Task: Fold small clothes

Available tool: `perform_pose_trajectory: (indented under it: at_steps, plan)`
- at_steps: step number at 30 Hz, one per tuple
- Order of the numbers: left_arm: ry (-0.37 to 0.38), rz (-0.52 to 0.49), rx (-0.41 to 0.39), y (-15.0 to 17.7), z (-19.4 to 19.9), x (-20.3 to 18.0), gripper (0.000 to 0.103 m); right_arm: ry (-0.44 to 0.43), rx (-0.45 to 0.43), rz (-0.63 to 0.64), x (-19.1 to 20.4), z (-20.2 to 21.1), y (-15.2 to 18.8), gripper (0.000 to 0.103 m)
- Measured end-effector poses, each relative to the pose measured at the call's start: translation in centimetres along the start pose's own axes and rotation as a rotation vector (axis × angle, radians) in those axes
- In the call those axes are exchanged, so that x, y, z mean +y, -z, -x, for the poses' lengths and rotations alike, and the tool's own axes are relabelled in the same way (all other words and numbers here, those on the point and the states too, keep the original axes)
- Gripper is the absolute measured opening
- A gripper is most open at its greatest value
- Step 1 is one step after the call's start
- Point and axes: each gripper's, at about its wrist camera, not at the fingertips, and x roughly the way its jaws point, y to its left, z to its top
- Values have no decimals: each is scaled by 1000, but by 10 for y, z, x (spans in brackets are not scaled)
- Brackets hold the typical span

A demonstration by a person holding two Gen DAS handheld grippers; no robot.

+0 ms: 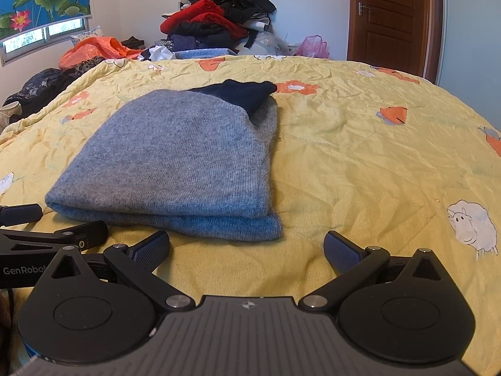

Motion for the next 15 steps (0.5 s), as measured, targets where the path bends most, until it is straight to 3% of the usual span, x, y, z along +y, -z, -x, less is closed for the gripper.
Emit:
perform_pose_trajectory:
  at_steps: [15]
  plan:
    - [-11,8,-10,4,5,1,103,-4,7,11,-2,-2,0,103]
